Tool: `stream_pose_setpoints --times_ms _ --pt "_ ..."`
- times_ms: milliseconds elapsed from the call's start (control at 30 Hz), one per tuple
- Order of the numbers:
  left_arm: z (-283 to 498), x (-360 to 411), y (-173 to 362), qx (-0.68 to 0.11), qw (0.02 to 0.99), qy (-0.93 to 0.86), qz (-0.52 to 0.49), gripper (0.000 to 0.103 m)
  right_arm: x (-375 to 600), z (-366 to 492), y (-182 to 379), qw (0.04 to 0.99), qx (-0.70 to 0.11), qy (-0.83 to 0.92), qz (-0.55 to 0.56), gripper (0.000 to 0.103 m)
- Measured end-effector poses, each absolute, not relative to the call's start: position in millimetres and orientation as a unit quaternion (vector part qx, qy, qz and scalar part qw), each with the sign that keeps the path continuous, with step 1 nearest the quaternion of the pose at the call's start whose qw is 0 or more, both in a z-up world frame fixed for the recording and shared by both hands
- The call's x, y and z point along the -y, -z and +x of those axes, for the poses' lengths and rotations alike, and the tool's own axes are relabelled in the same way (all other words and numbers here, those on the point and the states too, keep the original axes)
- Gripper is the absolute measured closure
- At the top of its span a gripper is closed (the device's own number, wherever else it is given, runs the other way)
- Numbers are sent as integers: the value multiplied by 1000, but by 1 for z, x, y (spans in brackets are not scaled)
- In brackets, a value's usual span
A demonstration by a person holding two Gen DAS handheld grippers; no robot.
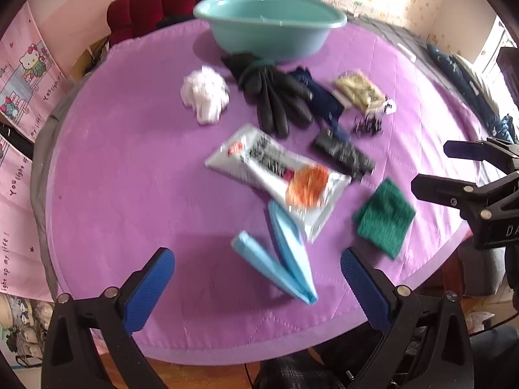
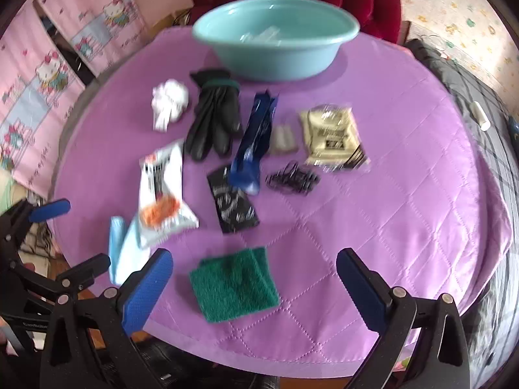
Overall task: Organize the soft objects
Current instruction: 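Grasp the blue face mask with the left gripper while the right grasps the green pad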
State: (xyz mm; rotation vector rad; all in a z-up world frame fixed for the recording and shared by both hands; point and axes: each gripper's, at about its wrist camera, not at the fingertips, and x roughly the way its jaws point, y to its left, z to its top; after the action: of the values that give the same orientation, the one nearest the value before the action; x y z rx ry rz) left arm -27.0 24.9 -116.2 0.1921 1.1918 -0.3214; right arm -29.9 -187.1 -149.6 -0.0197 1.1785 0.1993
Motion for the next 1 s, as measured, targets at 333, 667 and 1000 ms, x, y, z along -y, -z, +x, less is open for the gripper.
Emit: stream_pose_setpoints --times_ms 333,667,1000 --pt "-35 -29 154 -595 786 150 76 0 176 -35 204 792 -600 -103 -52 0" --pt "-32 -29 178 -614 773 143 73 0 168 -31 226 774 -621 -103 -71 0" --pt "-17 -25 176 -615 774 135 65 56 148 -30 224 770 -623 -110 -84 39"
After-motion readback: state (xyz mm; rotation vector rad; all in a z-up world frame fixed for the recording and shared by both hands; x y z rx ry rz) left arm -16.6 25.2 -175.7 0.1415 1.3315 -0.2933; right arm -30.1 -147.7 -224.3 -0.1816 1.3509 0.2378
